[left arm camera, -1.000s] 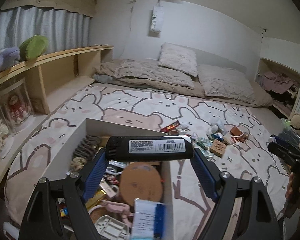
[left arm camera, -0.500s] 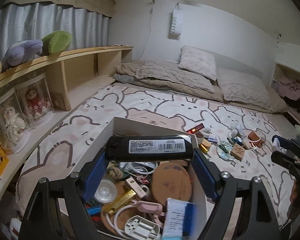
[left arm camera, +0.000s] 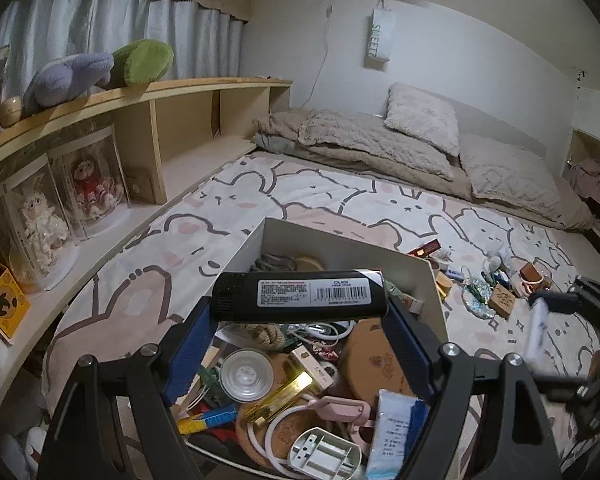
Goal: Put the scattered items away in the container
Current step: 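Lower the white lighter into the box and open the right tool, then lower the black battery pack into the box and open the left tool, then raise both open tools up and away from the white box, then move both tools toward the scattered items on the duvet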
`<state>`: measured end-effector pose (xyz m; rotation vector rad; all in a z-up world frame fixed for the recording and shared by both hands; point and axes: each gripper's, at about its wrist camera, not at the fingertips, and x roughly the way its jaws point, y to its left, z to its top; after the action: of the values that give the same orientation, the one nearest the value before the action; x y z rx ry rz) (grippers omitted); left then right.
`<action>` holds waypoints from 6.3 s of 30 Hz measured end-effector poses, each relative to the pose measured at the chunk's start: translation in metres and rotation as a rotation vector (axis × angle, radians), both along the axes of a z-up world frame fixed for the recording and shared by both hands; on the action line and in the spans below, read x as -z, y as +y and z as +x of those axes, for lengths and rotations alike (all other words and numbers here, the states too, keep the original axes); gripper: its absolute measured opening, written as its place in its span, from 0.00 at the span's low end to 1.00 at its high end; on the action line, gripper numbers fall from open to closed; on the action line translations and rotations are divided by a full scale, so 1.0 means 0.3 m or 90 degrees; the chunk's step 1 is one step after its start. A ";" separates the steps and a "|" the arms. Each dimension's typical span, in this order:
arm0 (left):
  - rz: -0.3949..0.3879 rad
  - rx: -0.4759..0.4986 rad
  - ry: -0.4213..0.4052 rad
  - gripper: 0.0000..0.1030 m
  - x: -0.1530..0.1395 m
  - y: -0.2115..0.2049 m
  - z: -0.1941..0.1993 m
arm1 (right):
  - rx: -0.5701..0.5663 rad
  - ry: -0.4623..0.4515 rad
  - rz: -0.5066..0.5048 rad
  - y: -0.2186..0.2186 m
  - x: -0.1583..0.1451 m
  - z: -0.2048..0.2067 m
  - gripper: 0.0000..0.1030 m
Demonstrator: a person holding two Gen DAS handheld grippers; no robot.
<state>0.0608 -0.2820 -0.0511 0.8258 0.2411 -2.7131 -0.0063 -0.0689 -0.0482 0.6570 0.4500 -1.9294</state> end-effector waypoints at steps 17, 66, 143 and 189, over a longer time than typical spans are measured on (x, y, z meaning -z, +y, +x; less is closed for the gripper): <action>0.050 -0.044 -0.067 0.81 0.060 -0.092 -0.016 | -0.144 0.038 0.176 -0.186 0.176 0.036 0.79; -0.058 0.002 -0.325 0.81 0.244 -0.100 -0.027 | -0.070 -0.096 0.086 -0.125 0.074 -0.003 1.00; 0.045 -0.050 -0.043 1.00 0.019 0.032 0.060 | 0.116 0.000 -0.135 0.156 0.003 -0.030 1.00; -0.056 0.050 0.018 1.00 -0.157 0.405 -0.042 | 0.243 0.050 -0.196 0.552 -0.104 -0.095 1.00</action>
<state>0.0481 -0.1605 -0.0041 0.7880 0.0955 -2.7875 -0.0349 0.0965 -0.0168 0.4911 0.0691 -2.3300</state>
